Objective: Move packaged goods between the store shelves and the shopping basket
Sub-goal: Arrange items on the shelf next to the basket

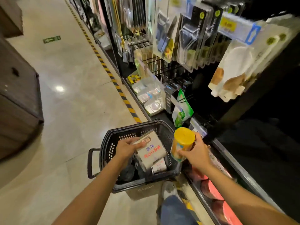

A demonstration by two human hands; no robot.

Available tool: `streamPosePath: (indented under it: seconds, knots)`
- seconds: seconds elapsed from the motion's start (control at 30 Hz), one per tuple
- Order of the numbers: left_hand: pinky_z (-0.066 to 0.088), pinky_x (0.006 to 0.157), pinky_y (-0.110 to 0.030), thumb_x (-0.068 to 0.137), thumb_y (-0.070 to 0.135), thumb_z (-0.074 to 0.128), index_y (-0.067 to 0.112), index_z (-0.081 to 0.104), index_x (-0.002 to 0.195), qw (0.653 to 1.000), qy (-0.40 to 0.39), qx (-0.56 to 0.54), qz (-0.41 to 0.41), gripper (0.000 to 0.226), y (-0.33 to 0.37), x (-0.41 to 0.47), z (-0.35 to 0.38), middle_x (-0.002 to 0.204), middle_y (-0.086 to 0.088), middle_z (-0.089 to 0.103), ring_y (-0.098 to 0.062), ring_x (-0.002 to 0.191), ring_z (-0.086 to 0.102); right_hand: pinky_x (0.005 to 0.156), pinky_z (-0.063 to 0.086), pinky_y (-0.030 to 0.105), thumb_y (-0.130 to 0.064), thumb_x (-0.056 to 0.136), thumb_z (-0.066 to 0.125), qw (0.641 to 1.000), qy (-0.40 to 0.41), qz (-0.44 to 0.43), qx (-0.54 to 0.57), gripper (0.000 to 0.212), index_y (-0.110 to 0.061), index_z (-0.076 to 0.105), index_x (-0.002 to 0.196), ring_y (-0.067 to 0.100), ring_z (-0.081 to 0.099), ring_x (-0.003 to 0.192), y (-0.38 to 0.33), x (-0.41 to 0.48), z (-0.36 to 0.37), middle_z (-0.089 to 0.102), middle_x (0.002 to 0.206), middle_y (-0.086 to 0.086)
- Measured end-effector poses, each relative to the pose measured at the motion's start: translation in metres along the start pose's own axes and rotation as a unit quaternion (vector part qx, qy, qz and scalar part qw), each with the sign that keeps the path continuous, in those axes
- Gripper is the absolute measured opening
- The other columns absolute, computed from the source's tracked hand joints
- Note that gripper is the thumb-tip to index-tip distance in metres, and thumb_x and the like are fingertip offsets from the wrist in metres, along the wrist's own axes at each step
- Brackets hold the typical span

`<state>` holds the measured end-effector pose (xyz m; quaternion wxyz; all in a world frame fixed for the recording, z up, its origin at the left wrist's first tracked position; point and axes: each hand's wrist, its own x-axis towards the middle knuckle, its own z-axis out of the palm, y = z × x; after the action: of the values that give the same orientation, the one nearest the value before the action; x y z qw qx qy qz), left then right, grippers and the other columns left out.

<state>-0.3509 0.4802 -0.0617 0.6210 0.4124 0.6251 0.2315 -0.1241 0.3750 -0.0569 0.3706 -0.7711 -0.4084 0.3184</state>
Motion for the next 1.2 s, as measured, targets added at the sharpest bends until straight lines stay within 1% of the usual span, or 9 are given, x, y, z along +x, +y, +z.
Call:
streamPosePath:
  seconds: [0.1, 0.2, 0.33, 0.47, 0.57, 0.73, 0.9, 1.07, 1.2]
  knots:
    - [0.050, 0.052, -0.018, 0.067, 0.011, 0.084, 0.008, 0.071, 0.101, 0.998, 0.048, 0.021, -0.027, 0.036, -0.024, 0.053, 0.009, 0.095, -0.005, 0.071, -0.012, 0.074, 0.067, 0.079, 0.041, 0.027, -0.008, 0.059, 0.086, 1.000, -0.018, 0.012, -0.008, 0.073, -0.013, 0.046, 0.119, 0.021, 0.054, 0.098, 0.020, 0.057, 0.028, 0.055, 0.104, 0.001]
    - [0.052, 0.055, -0.019, 0.067, 0.017, 0.084, 0.010, 0.073, 0.094, 0.995, 0.073, 0.049, -0.043, 0.030, -0.062, 0.113, 0.017, 0.092, -0.006, 0.073, -0.013, 0.075, 0.067, 0.081, 0.046, 0.031, -0.008, 0.060, 0.087, 0.999, -0.051, 0.016, -0.010, 0.075, -0.014, 0.044, 0.121, 0.021, 0.056, 0.098, 0.048, 0.111, 0.064, 0.057, 0.104, 0.001]
    - [0.058, 0.074, -0.032, 0.059, 0.034, 0.088, 0.015, 0.073, 0.094, 0.989, 0.079, 0.103, -0.071, 0.043, -0.121, 0.186, 0.028, 0.090, 0.001, 0.073, -0.014, 0.082, 0.069, 0.083, 0.048, 0.035, -0.014, 0.058, 0.088, 0.999, -0.050, 0.018, -0.006, 0.073, -0.016, 0.044, 0.116, 0.023, 0.057, 0.097, 0.095, 0.171, 0.121, 0.057, 0.102, 0.002]
    - [0.058, 0.079, -0.041, 0.056, 0.027, 0.090, 0.016, 0.073, 0.092, 0.987, 0.029, 0.129, -0.089, 0.041, -0.183, 0.244, 0.045, 0.093, -0.007, 0.074, -0.019, 0.084, 0.070, 0.073, 0.045, 0.025, -0.016, 0.057, 0.088, 0.998, -0.067, -0.001, -0.022, 0.067, -0.020, 0.043, 0.107, 0.021, 0.056, 0.091, 0.147, 0.211, 0.174, 0.058, 0.101, 0.004]
    - [0.055, 0.084, -0.034, 0.057, 0.027, 0.090, 0.013, 0.074, 0.096, 0.983, -0.001, 0.154, -0.100, 0.045, -0.220, 0.276, 0.061, 0.093, -0.005, 0.073, -0.013, 0.081, 0.063, 0.074, 0.038, 0.015, -0.009, 0.061, 0.085, 0.996, -0.087, -0.003, -0.028, 0.070, -0.013, 0.044, 0.117, 0.014, 0.051, 0.096, 0.180, 0.231, 0.206, 0.052, 0.106, 0.000]
    - [0.050, 0.080, -0.022, 0.061, 0.020, 0.088, 0.011, 0.073, 0.101, 0.978, -0.040, 0.143, -0.147, 0.044, -0.274, 0.313, 0.087, 0.100, -0.002, 0.071, -0.013, 0.093, 0.065, 0.073, 0.033, 0.011, -0.020, 0.067, 0.084, 0.994, -0.097, -0.011, -0.055, 0.071, -0.009, 0.044, 0.124, 0.009, 0.047, 0.098, 0.224, 0.245, 0.236, 0.051, 0.106, -0.007]
    - [0.051, 0.095, -0.034, 0.061, 0.016, 0.087, 0.010, 0.071, 0.107, 0.974, -0.066, 0.123, -0.177, 0.049, -0.302, 0.340, 0.108, 0.108, -0.002, 0.070, -0.017, 0.103, 0.064, 0.069, 0.032, -0.005, -0.019, 0.067, 0.084, 0.994, -0.102, -0.002, -0.042, 0.071, -0.010, 0.044, 0.124, 0.004, 0.048, 0.096, 0.250, 0.251, 0.249, 0.052, 0.106, -0.008]
    - [0.045, 0.100, -0.026, 0.063, 0.015, 0.087, 0.009, 0.070, 0.105, 0.963, -0.093, 0.148, -0.203, 0.046, -0.317, 0.356, 0.123, 0.111, 0.003, 0.064, -0.013, 0.107, 0.059, 0.076, 0.033, -0.005, -0.017, 0.067, 0.084, 0.995, -0.094, -0.004, -0.028, 0.072, -0.008, 0.043, 0.125, 0.006, 0.049, 0.101, 0.265, 0.257, 0.255, 0.051, 0.109, -0.007]
    - [0.048, 0.098, -0.034, 0.064, 0.010, 0.086, 0.005, 0.070, 0.104, 0.962, -0.078, 0.147, -0.216, 0.043, -0.333, 0.356, 0.131, 0.114, -0.007, 0.067, -0.025, 0.107, 0.062, 0.079, 0.034, -0.004, -0.015, 0.066, 0.084, 0.996, -0.089, 0.000, -0.027, 0.074, -0.008, 0.042, 0.126, 0.007, 0.049, 0.105, 0.274, 0.259, 0.257, 0.051, 0.112, -0.006]
